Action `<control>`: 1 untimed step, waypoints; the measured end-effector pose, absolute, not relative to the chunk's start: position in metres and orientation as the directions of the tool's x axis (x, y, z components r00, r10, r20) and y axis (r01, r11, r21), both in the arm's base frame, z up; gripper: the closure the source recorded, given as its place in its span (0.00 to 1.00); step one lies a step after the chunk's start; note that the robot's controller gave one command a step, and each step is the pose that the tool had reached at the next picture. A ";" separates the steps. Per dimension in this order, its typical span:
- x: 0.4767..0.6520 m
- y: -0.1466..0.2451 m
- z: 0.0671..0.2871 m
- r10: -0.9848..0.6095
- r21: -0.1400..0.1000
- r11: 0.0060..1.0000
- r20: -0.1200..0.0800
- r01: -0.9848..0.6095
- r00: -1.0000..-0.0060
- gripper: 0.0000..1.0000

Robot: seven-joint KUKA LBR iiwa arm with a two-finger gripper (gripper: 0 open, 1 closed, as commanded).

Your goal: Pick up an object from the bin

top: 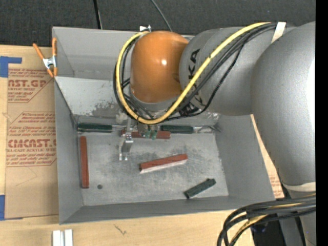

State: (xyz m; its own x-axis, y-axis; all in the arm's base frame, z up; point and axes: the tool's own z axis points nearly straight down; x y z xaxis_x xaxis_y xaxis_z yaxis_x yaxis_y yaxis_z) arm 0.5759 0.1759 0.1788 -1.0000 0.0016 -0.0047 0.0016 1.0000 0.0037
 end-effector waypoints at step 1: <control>0.529 0.152 0.130 -0.006 0.000 1.000 -0.002 -0.006 -1.000 0.00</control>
Offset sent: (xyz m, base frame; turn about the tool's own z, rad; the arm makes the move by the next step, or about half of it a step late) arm 0.0003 -0.0639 -0.0772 0.0287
